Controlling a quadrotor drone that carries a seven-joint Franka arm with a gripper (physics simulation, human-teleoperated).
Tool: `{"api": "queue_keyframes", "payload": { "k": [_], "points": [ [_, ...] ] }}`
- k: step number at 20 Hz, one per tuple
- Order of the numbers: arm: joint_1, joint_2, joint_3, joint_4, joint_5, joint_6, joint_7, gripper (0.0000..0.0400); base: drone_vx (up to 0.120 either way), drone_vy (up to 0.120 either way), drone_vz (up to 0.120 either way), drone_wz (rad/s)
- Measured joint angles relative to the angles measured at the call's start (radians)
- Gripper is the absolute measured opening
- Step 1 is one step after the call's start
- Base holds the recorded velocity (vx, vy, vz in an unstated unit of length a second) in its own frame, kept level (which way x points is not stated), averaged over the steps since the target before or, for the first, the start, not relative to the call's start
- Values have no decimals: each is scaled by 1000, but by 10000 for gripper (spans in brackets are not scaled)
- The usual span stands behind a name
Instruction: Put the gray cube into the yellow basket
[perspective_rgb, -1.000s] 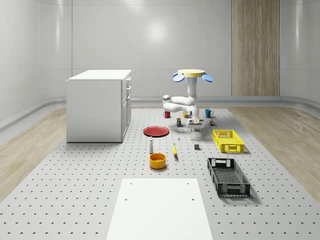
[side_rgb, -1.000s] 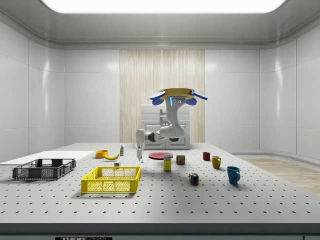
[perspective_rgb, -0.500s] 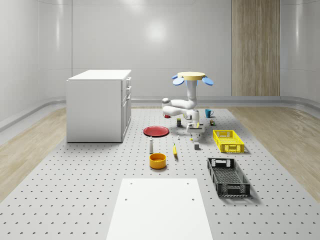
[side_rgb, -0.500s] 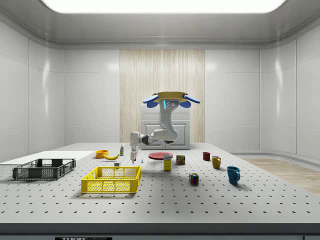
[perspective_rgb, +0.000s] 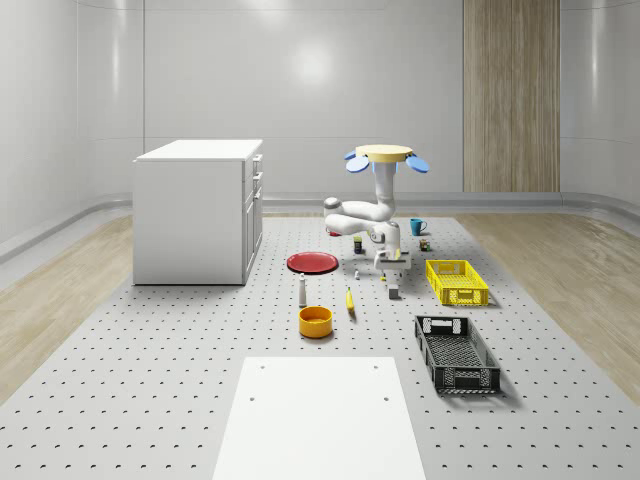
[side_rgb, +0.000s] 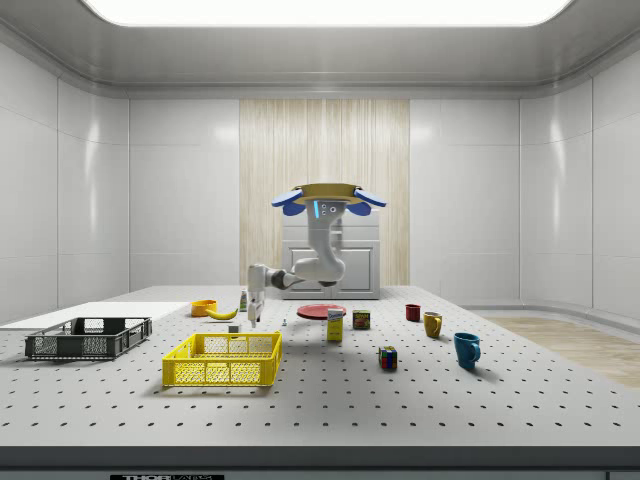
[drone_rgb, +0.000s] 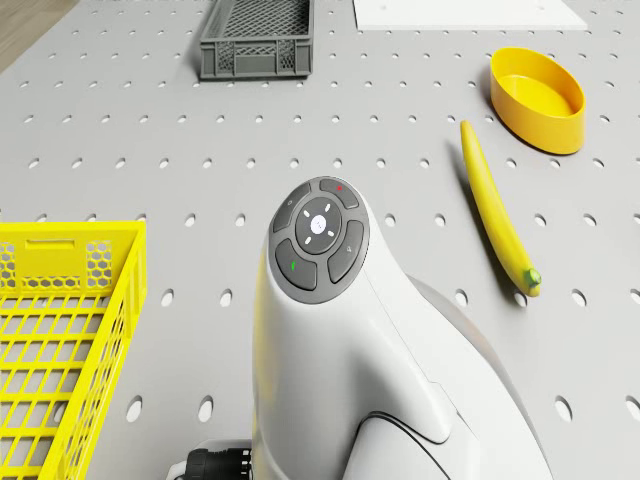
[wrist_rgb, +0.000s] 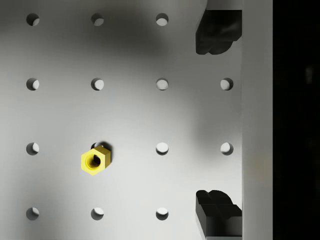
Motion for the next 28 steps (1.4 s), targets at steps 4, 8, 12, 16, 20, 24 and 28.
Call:
{"api": "queue_keyframes", "payload": {
  "k": [4, 8, 12, 16, 20, 24, 28],
  "points": [
    [-1, -4, 1, 0, 2, 4, 1, 400, 120, 40, 0, 0],
    [-2, -8, 1, 0, 3, 8, 1, 400, 120, -20, 0, 0],
    [-3, -12, 2, 1, 5, 11, 2, 400, 120, -10, 0, 0],
    [-3, -15, 2, 1, 6, 14, 3, 400, 60, -40, 0, 0],
    [-4, -19, 3, 1, 7, 17, 3, 400, 60, 0, 0, 0],
    [-6, -23, -14, 4, -8, 26, 3, 400, 0, 0, 0, 0],
    [8, -28, -37, 8, -28, 38, -14, 400, 0, 0, 0, 0]
  ]
}}
